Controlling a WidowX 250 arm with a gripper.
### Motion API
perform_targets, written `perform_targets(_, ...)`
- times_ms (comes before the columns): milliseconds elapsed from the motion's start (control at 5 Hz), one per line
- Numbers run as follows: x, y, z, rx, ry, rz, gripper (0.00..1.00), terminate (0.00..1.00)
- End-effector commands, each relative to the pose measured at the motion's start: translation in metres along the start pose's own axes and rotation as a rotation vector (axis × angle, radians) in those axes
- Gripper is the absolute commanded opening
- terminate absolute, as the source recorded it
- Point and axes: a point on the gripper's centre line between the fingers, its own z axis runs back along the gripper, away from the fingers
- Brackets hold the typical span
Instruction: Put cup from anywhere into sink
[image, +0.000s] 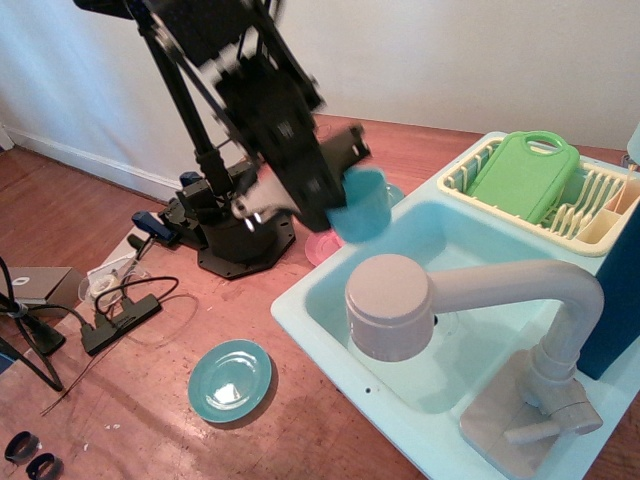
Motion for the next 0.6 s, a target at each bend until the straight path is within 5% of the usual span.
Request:
perform_targets(0, 0.024, -0.001, -0.028, -0.054, -0.047, -0.012, 0.00, 0.00)
perform_targets(200, 0.032, -0.002, -0.040, -0.075, -0.058, -0.013, 0.00, 0.00)
perform_targets(400, 0.033, 0.000, -0.044, -0.103, -0.051, 0.013, 1.00, 0.00)
